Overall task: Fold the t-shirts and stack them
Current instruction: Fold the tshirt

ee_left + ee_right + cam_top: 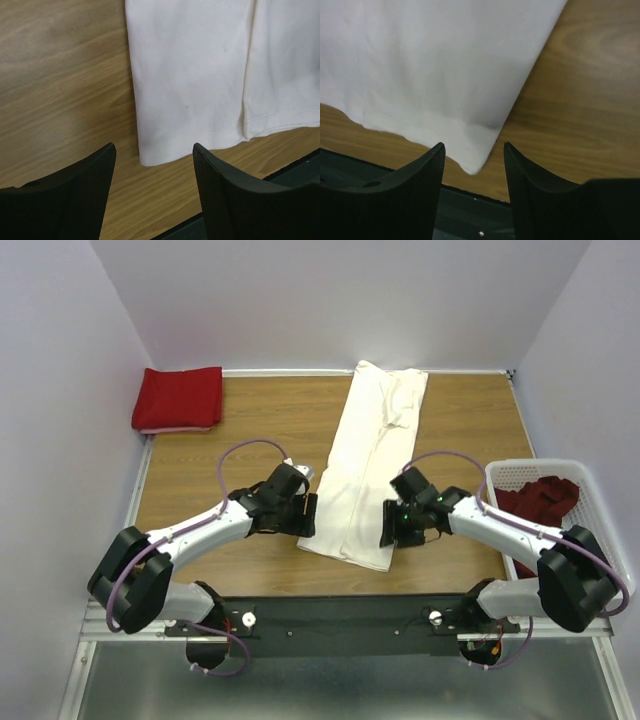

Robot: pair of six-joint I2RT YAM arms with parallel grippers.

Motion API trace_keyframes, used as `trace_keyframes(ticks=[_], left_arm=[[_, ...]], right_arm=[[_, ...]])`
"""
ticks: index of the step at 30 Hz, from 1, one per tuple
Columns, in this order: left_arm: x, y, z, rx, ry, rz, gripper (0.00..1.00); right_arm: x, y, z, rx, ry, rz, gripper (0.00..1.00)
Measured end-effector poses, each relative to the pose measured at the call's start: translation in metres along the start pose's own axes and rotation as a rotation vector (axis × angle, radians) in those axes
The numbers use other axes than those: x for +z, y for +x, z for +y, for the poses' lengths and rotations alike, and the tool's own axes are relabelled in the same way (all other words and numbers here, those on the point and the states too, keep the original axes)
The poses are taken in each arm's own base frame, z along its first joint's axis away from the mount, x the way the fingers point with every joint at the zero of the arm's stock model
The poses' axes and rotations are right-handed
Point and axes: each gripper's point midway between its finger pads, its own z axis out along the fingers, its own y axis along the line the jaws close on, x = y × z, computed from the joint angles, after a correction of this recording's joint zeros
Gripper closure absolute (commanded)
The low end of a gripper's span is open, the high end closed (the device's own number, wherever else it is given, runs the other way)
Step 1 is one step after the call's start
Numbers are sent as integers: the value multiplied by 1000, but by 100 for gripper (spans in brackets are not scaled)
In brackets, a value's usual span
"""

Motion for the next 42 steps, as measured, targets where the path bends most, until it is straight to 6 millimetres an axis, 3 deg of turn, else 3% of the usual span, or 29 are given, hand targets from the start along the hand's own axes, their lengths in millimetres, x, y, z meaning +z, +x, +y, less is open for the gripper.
trace_keyframes(ticks=[1, 3, 7, 15, 27, 34, 37, 40, 41, 42], left_arm=[[4, 4, 0, 1, -8, 21, 30], [11, 13, 2, -2, -29, 63, 30], [15, 23, 6, -11, -60, 101, 30], [16, 23, 5, -15, -72, 97, 30], [18, 25, 3, -8, -72, 105, 30], [19, 26, 3, -5, -73, 109, 30], [19, 26, 2, -2, -71, 109, 31], [19, 27, 0, 4, -70, 114, 33], [20, 28, 0, 5, -70, 116, 38], [22, 29, 0, 8, -73, 126, 38]], right_arm=[[3, 23, -1, -1, 16, 50, 42], [2, 48, 2, -4, 29, 100, 42], [0, 70, 15, 3, 22, 130, 42], [5, 77, 14, 40, 65, 139, 44], [13, 68, -1, 58, 172, 93, 46], [18, 69, -6, 49, 217, 112, 62], [20, 68, -5, 47, 216, 114, 74], [20, 67, -2, 45, 206, 116, 86], [20, 67, -2, 43, 205, 116, 90], [21, 67, -1, 41, 199, 115, 90]])
